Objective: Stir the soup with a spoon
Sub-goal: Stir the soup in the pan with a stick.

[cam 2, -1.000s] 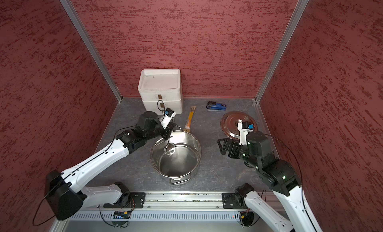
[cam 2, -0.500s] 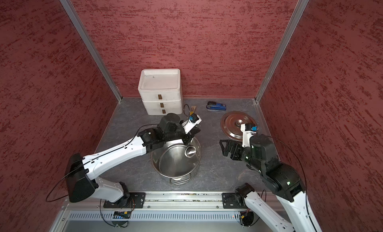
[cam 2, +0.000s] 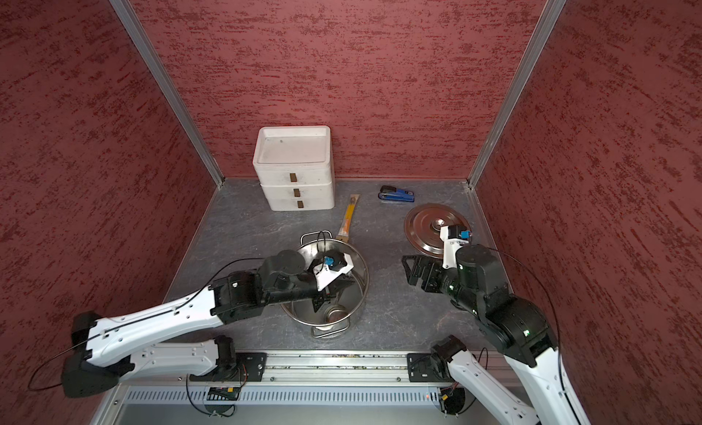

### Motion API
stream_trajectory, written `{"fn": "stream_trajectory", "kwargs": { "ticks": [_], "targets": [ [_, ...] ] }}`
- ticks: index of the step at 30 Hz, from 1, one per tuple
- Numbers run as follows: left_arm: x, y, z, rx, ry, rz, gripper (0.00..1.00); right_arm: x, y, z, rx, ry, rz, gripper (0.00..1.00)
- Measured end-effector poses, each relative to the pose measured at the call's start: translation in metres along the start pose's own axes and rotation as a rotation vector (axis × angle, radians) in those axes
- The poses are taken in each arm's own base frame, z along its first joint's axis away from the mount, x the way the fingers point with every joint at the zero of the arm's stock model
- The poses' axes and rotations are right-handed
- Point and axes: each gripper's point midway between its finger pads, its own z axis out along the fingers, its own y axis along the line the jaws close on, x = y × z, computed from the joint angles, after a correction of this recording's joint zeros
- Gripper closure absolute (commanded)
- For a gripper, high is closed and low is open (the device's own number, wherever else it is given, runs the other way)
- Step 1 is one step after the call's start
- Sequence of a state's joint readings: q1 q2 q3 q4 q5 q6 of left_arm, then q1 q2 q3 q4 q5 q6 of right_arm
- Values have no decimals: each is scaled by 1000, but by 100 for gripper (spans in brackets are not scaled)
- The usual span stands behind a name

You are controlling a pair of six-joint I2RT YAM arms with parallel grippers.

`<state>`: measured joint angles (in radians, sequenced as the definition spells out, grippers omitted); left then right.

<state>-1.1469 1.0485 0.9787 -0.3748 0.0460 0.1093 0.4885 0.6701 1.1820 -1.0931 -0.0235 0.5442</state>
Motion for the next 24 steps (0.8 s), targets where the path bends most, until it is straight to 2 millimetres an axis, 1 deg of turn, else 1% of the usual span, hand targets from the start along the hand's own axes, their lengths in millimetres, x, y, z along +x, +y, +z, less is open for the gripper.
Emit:
{"fn": "stream_trajectory", "kwargs": {
  "ticks": [2, 5, 9, 11, 13, 17, 21, 23, 24],
  "targets": [
    [11, 10, -14, -41, 10, -26, 100, 0, 1, 3, 1, 5, 0, 1],
    [26, 31, -34, -119, 26, -73, 100, 0, 2, 6, 1, 14, 0, 1],
    [40, 70, -62, -256, 16, -144, 100, -2, 4, 9, -5, 17, 0, 2],
    [45, 89, -71, -321, 11, -176, 100, -2, 5, 10, -9, 18, 0, 2],
    [48, 107, -75, -377, 12, -202, 100, -2, 5, 10, -10, 18, 0, 1],
    [54, 138, -69, -452, 29, -233, 100, -3, 6, 11, -13, 17, 1, 1],
    [65, 168, -48, -495, 72, -251, 100, -3, 6, 11, -15, 17, 1, 1],
    [66, 179, -35, -495, 91, -248, 100, -3, 6, 11, -14, 17, 1, 2],
    [63, 183, -28, -489, 90, -242, 100, -3, 6, 10, -15, 16, 1, 2]
  ]
}}
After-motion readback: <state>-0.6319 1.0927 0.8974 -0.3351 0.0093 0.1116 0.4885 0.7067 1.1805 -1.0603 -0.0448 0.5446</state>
